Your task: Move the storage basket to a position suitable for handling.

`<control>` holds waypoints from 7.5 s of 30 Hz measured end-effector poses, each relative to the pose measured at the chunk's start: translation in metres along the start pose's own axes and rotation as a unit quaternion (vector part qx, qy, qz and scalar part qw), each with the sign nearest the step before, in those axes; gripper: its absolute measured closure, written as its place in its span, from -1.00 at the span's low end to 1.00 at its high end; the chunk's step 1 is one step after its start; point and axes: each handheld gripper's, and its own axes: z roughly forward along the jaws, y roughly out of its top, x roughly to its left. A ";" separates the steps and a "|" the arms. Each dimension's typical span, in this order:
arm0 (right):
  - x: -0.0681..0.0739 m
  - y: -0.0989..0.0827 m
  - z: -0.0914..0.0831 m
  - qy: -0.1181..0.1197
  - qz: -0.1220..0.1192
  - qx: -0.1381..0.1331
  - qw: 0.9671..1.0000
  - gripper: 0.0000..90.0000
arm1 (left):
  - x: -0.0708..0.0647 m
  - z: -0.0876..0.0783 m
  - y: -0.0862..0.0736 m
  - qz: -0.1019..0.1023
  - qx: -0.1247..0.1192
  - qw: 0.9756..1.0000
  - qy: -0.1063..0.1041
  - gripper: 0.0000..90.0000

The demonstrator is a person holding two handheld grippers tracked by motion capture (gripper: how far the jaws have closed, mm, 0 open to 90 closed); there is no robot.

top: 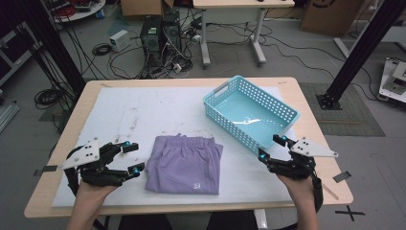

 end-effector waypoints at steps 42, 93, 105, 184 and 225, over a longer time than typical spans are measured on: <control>-0.005 0.000 -0.007 -0.020 0.008 -0.021 1.000 -0.40 | 0.008 -0.006 -0.003 -0.003 0.002 1.000 0.030 -0.39; -0.056 -0.018 0.043 -0.199 0.189 0.017 0.961 -0.41 | 0.024 0.002 -0.009 0.002 0.007 0.999 0.033 -0.38; -0.067 -0.026 0.056 -0.210 0.234 0.056 0.948 -0.39 | 0.022 0.003 -0.010 0.006 0.007 0.999 0.032 -0.38; -0.001 0.037 0.173 -0.145 0.110 0.084 0.980 -0.25 | 0.027 -0.019 -0.023 0.015 0.000 0.999 0.047 -0.39; -0.032 0.059 0.180 -0.152 0.076 0.092 0.981 -0.08 | 0.028 -0.010 -0.026 0.011 0.007 0.999 0.043 -0.39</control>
